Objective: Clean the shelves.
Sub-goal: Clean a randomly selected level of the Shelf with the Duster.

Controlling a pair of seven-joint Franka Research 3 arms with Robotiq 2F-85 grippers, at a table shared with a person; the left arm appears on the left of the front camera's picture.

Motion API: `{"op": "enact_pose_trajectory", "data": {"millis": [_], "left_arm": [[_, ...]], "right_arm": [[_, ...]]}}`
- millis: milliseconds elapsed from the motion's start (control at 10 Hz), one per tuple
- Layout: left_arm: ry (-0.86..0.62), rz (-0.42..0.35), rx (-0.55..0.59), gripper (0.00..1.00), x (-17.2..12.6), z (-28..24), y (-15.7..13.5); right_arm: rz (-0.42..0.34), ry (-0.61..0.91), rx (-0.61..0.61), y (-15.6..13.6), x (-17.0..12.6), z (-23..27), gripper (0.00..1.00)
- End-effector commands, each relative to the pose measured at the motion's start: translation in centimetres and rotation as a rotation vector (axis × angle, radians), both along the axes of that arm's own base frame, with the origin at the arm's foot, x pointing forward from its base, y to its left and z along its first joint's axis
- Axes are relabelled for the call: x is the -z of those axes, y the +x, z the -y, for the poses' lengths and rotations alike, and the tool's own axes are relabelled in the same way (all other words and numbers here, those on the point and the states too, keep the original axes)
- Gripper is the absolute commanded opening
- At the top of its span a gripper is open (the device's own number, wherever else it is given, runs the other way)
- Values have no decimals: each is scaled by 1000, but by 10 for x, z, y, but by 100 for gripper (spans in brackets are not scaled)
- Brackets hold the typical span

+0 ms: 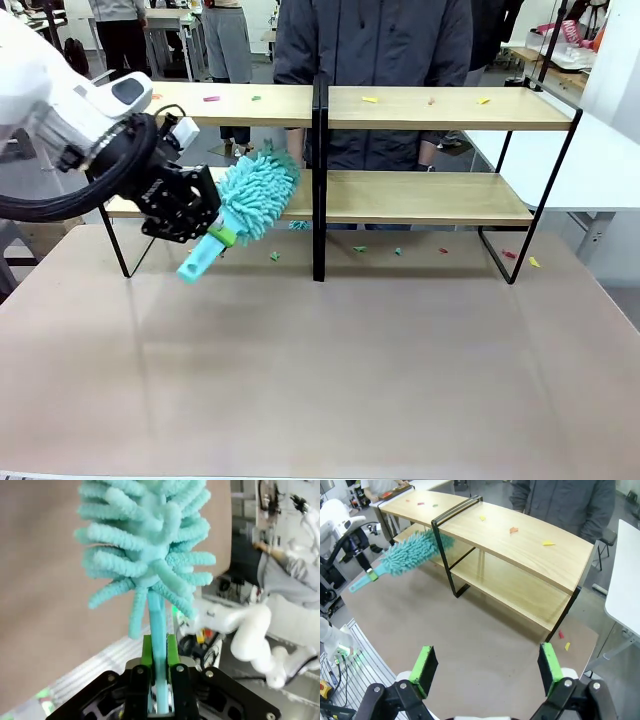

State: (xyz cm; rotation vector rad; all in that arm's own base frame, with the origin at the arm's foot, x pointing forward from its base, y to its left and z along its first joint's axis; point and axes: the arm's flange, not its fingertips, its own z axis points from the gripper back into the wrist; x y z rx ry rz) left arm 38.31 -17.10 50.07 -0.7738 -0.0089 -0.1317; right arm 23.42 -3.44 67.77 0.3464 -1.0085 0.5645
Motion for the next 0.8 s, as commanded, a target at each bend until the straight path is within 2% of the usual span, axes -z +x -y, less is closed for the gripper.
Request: {"op": "enact_pose_trajectory", "data": {"millis": [0,300,600,700], "left_arm": [[48,63,-41,12,4,14,22],[72,96,-72,12,20,24,41],[164,86,-118,12,28,29,55],[201,39,-163,12,27,24,56]], "right_arm": [[2,5,-9,0,-1,0,100],[2,5,-9,0,-1,0,100],[2,5,-9,0,-1,0,100],[2,5,-9,0,-1,0,100]]}}
